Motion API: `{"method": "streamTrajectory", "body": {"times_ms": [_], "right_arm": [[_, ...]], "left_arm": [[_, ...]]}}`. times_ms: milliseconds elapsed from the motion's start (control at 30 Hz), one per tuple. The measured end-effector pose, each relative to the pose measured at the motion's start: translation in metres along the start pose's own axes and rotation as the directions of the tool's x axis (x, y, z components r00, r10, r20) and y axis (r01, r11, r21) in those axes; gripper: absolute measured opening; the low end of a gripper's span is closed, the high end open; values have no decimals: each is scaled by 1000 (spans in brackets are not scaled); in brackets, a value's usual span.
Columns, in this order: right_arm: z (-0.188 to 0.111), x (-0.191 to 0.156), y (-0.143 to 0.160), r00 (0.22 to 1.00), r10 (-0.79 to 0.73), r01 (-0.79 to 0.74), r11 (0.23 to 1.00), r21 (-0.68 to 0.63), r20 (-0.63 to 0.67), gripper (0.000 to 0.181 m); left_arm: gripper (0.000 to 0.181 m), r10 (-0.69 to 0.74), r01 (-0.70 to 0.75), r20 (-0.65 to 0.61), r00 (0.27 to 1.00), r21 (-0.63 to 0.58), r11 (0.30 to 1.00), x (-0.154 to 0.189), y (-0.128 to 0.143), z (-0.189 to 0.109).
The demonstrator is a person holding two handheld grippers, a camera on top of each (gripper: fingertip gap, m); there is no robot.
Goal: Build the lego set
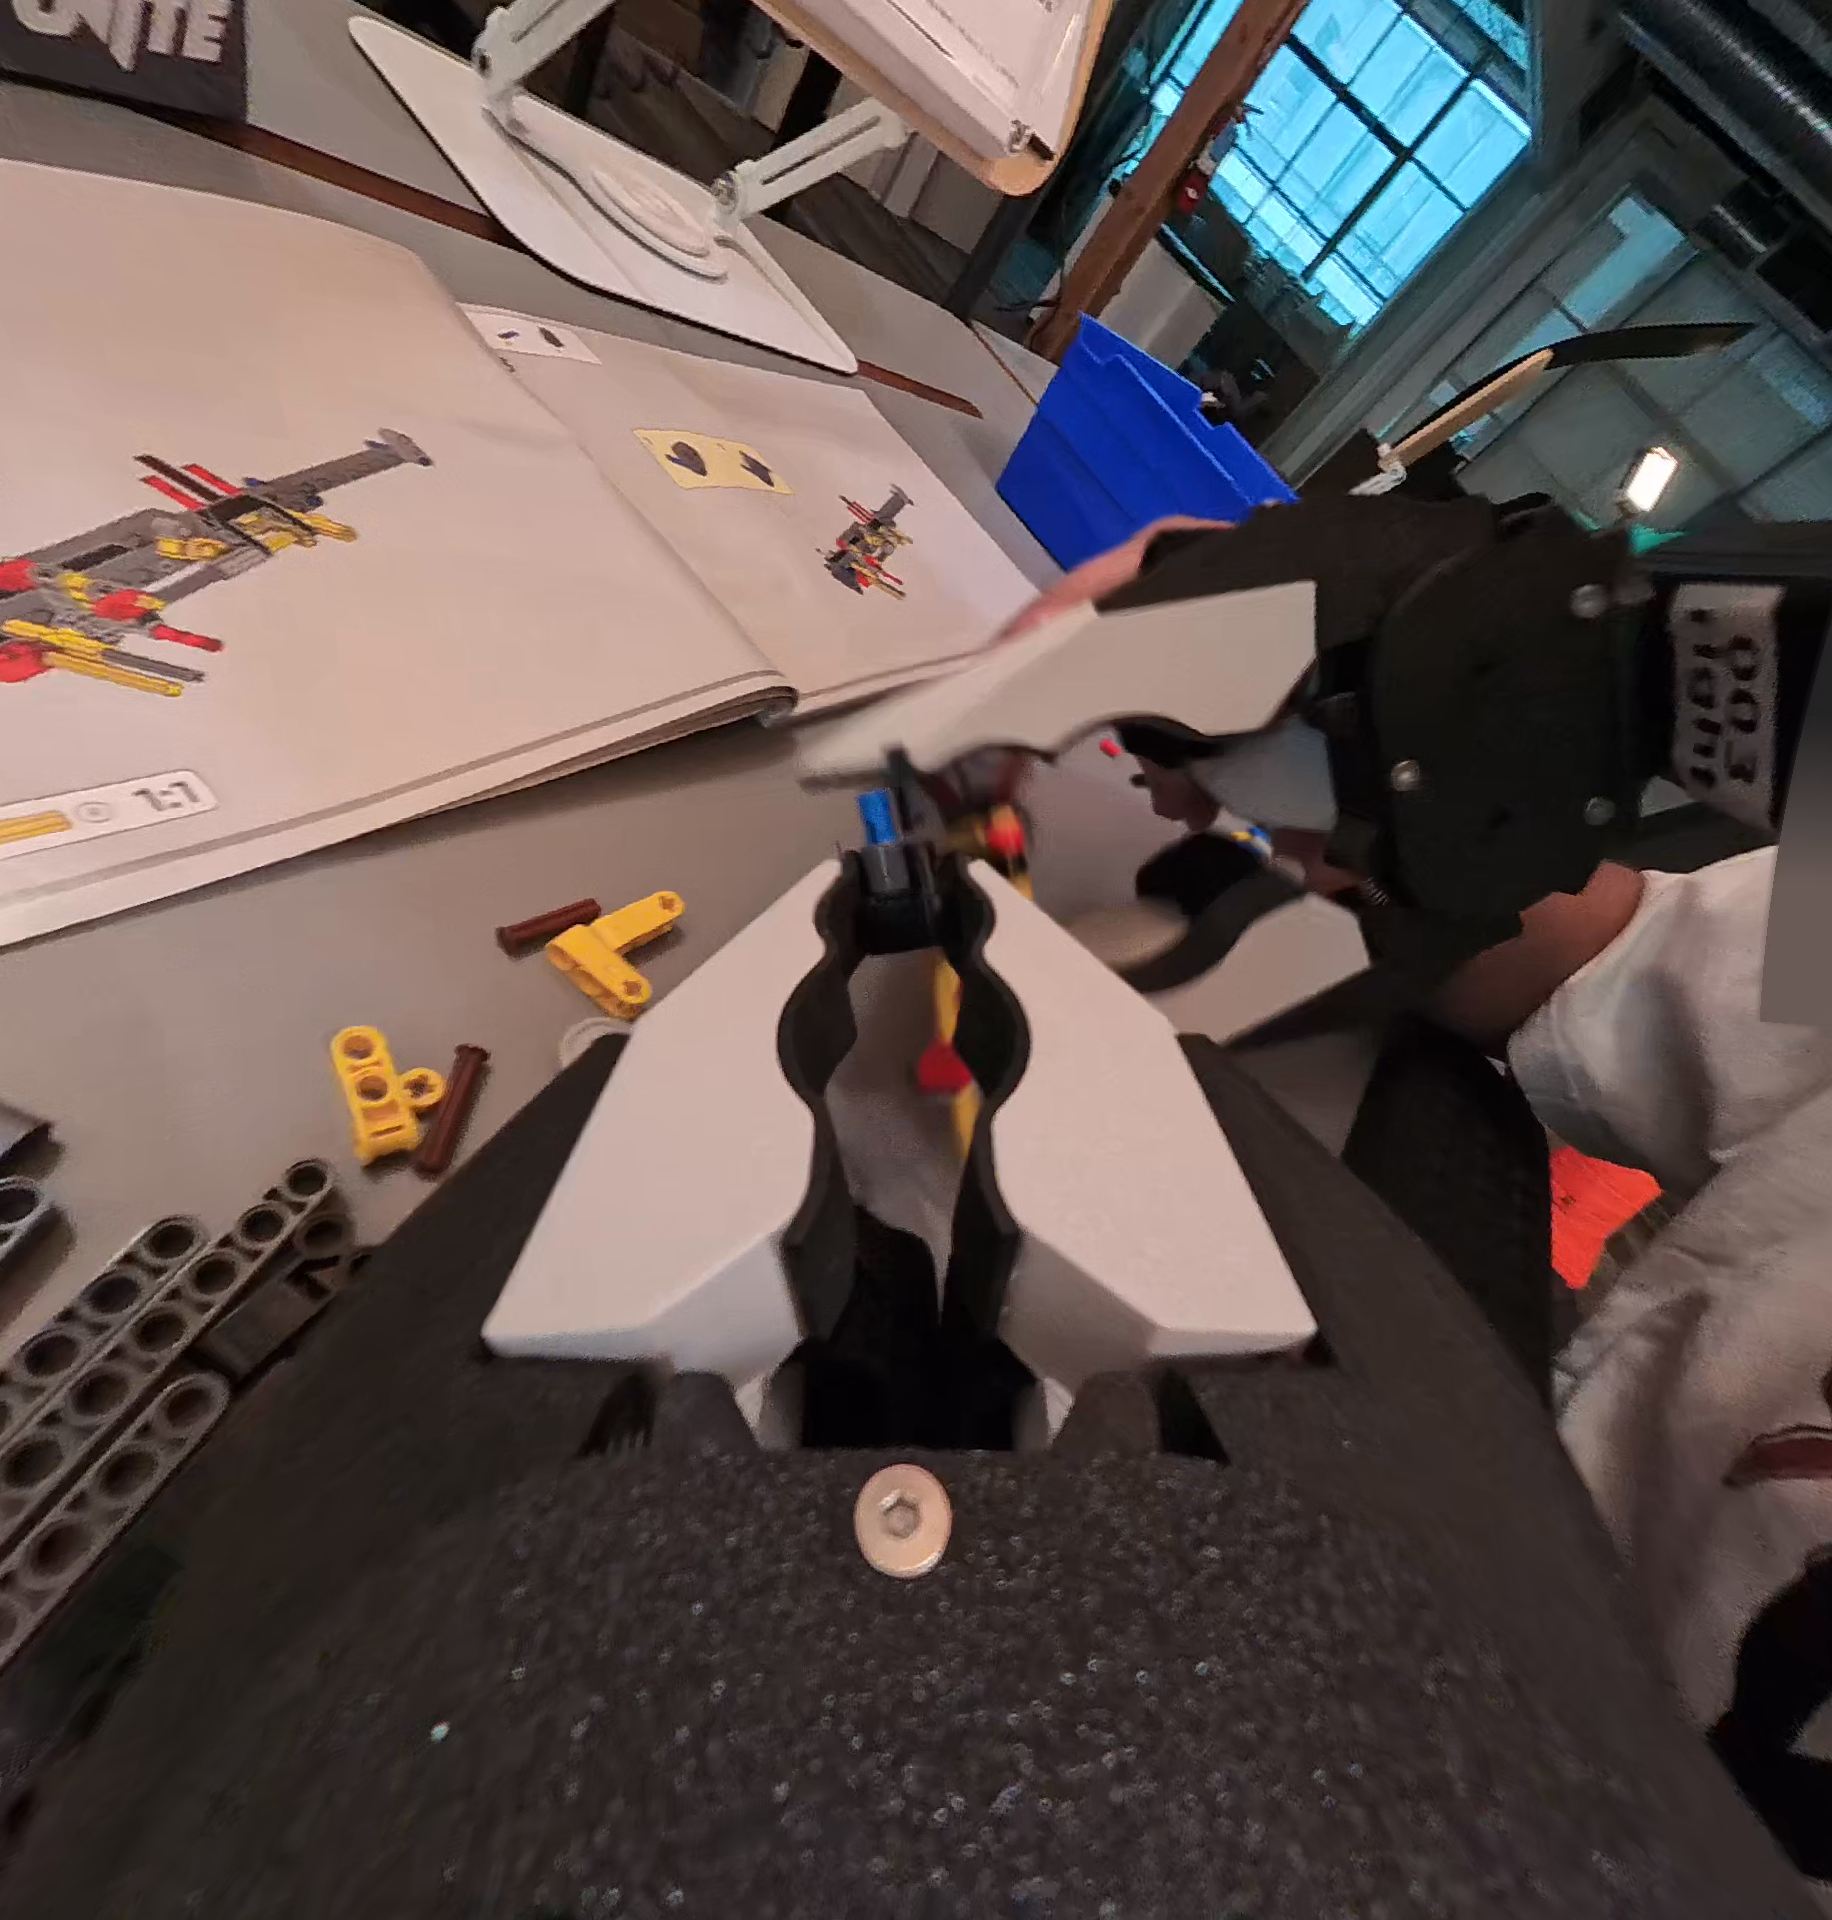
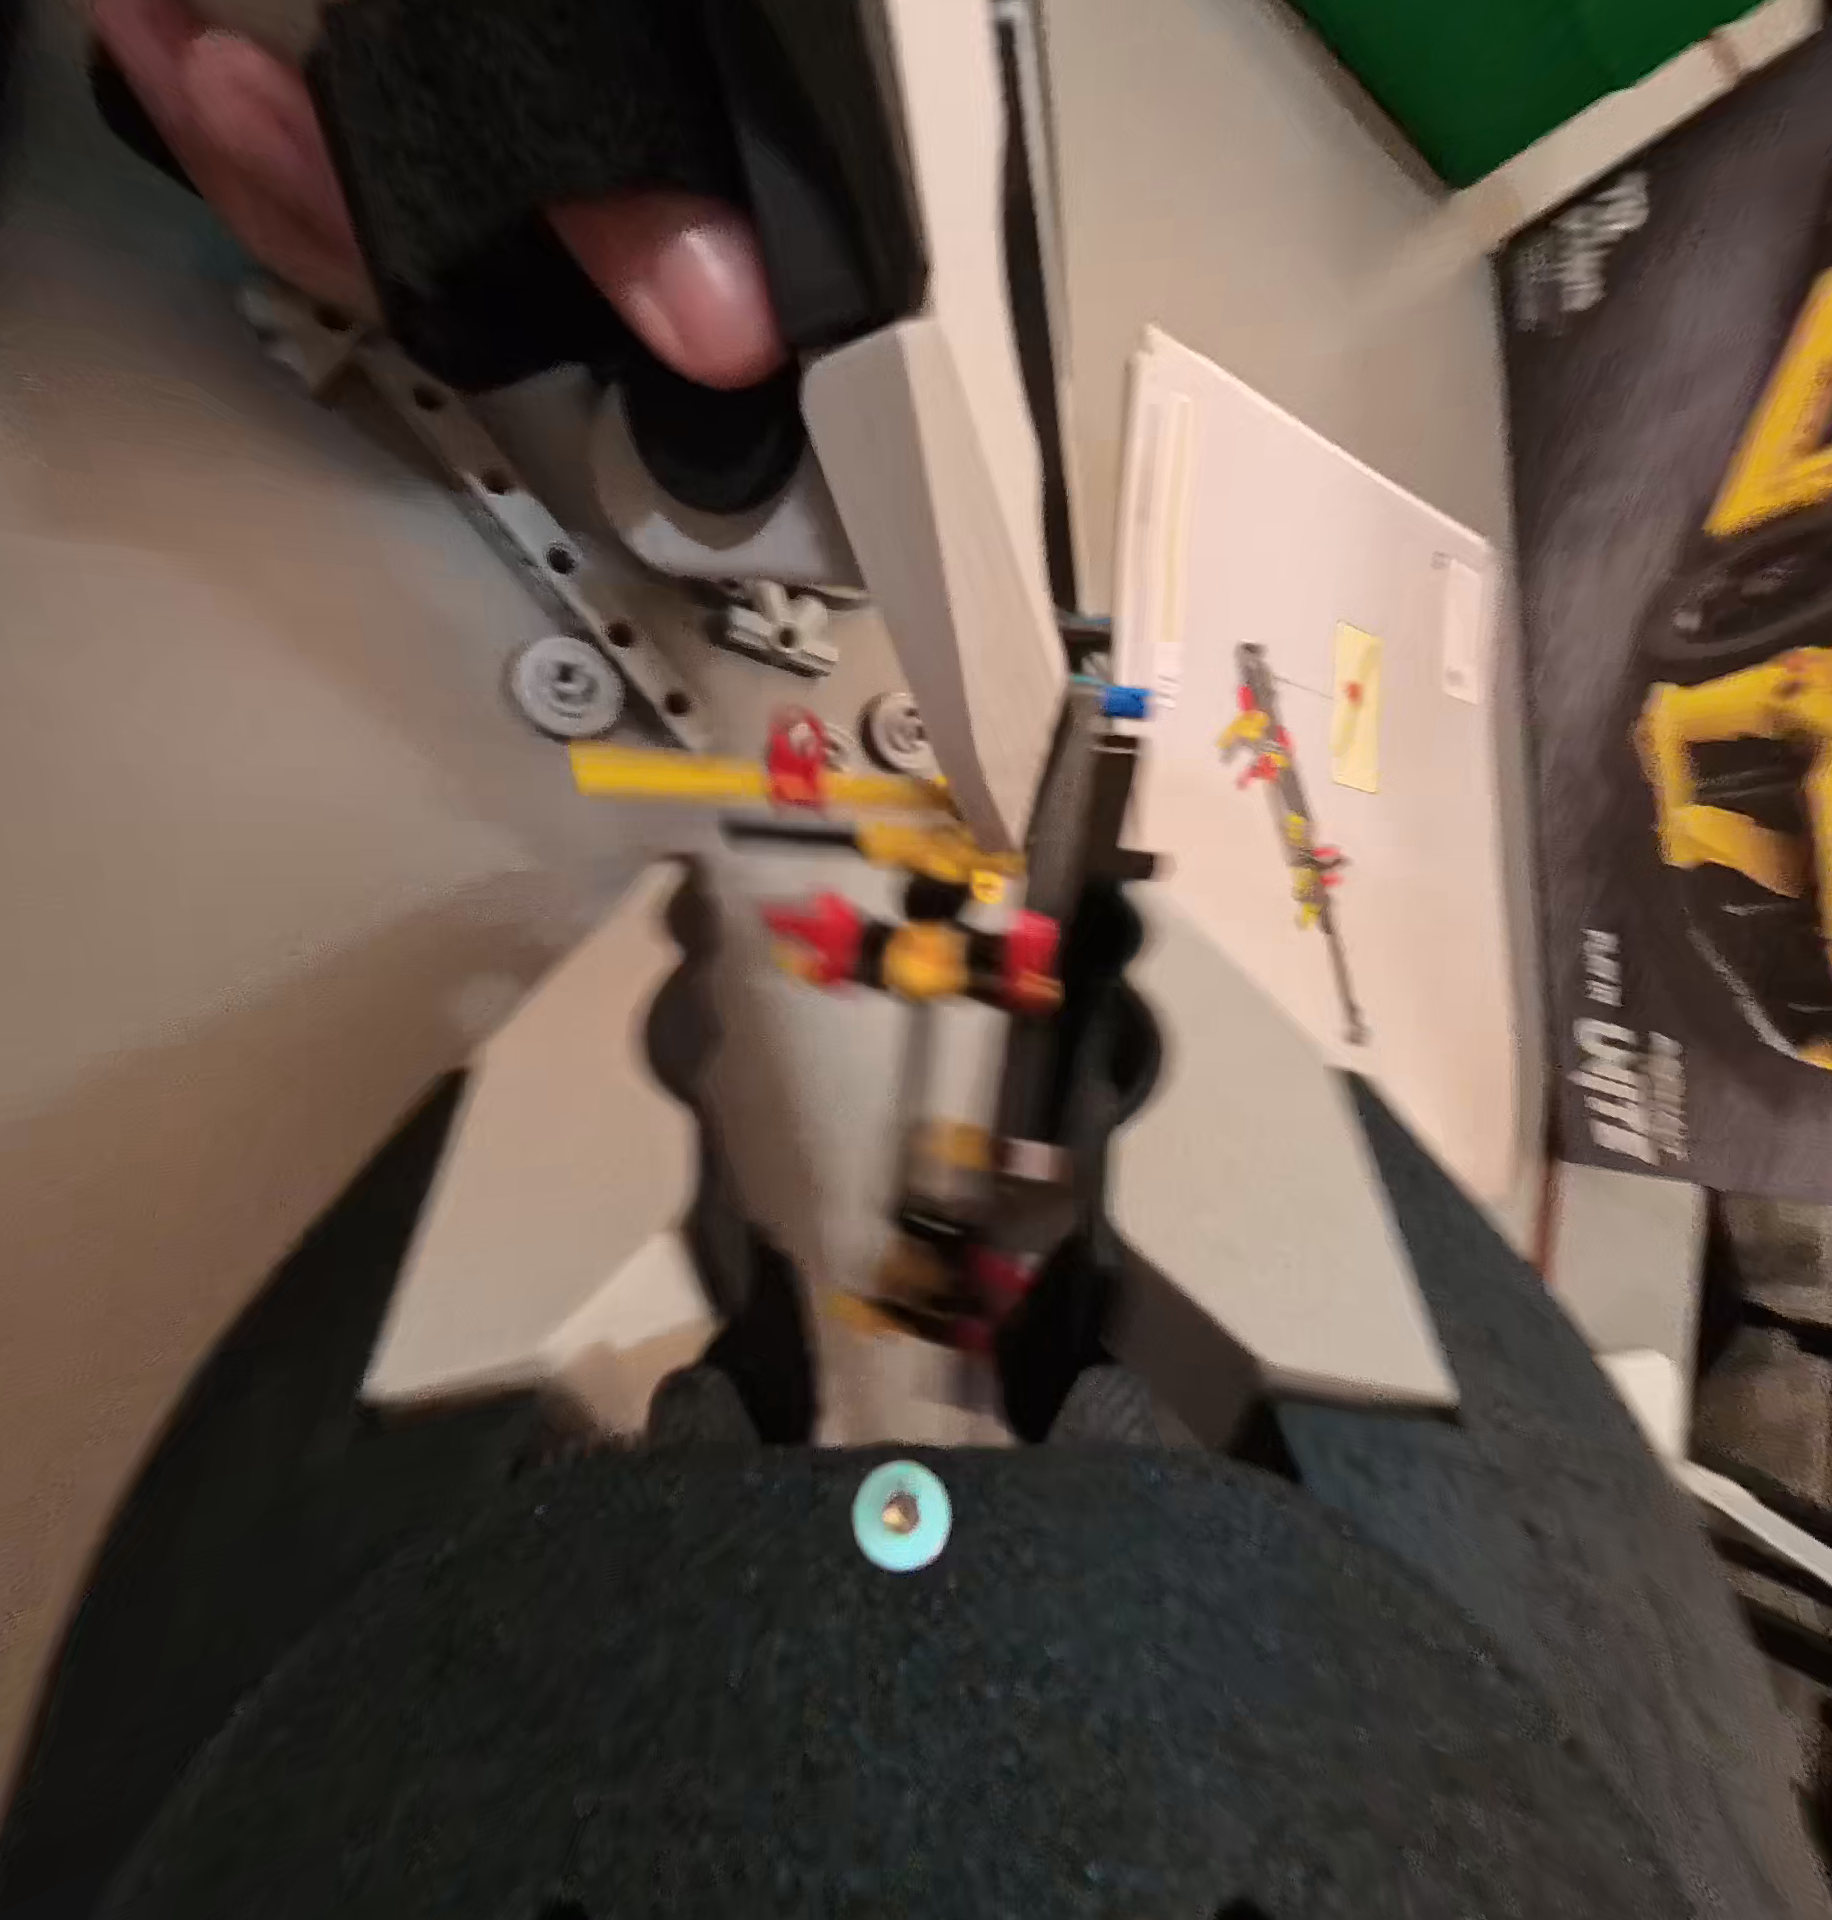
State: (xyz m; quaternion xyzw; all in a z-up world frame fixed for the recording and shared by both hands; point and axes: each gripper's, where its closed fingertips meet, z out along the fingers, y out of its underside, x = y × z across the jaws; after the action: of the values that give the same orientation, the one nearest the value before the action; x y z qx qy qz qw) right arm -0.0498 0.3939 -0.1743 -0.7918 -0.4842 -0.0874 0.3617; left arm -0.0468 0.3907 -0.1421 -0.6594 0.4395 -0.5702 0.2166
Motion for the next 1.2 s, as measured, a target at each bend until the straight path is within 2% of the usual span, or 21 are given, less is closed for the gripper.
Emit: {"method": "streamTrajectory", "body": {"times_ms": [33, 133, 267, 367, 433, 567, 633, 767, 800, 1000, 1067, 1200], "right_arm": [[-2, 4, -2, 999, -18, 19, 1000, 23, -31, 63], [-7, 7, -6, 994, -57, 63, 996, 67, -90, 63], [-4, 0, 1, 996, -51, 56, 997, 54, -77, 64], [-11, -14, 1, 992, 102, -104, 994, 35, 69, 81], [-15, -20, -5, 969, 223, -226, 974, 21, 105, 98], [-6, -24, -2, 975, 215, -217, 976, -27, -55, 110], [0, -23, -6, 958, 271, -273, 962, -16, -92, 118], [8, -17, 0, 950, 256, -273, 959, -80, -180, 116], [8, -14, 3, 952, 227, -251, 963, -100, -206, 110], [2, -16, -3, 954, 258, -269, 961, -60, -156, 105], [0, -12, 0, 951, 256, -269, 961, -58, -176, 105], [-3, -11, -3, 953, 237, -248, 968, -39, -190, 105]], "left_arm": [[10, 0, 0, 1, 1000, 8, 1000, -1, -1, -1], [11, -22, 24, -60, 998, 45, 999, 5, -8, -4], [10, 12, -12, -30, 999, -10, 1000, 1, 3, -1], [10, 55, -56, -23, 998, -43, 998, 5, 7, 3], [11, 77, -78, -17, 997, -48, 996, 6, 6, 4], [11, 31, -33, -23, 999, -61, 998, 5, 8, 4], [10, 14, -15, -20, 1000, -62, 998, 4, 7, 4], [11, -42, 39, -45, 998, -72, 997, 7, 9, 6], [11, -55, 51, -50, 997, -70, 996, 8, 9, 6], [14, -9, 6, -74, 997, -40, 999, 13, 5, 3], [26, -35, 31, -129, 991, -33, 999, 21, 5, 3], [13, -34, 35, -127, 991, 0, 999, 20, 0, 1]]}}
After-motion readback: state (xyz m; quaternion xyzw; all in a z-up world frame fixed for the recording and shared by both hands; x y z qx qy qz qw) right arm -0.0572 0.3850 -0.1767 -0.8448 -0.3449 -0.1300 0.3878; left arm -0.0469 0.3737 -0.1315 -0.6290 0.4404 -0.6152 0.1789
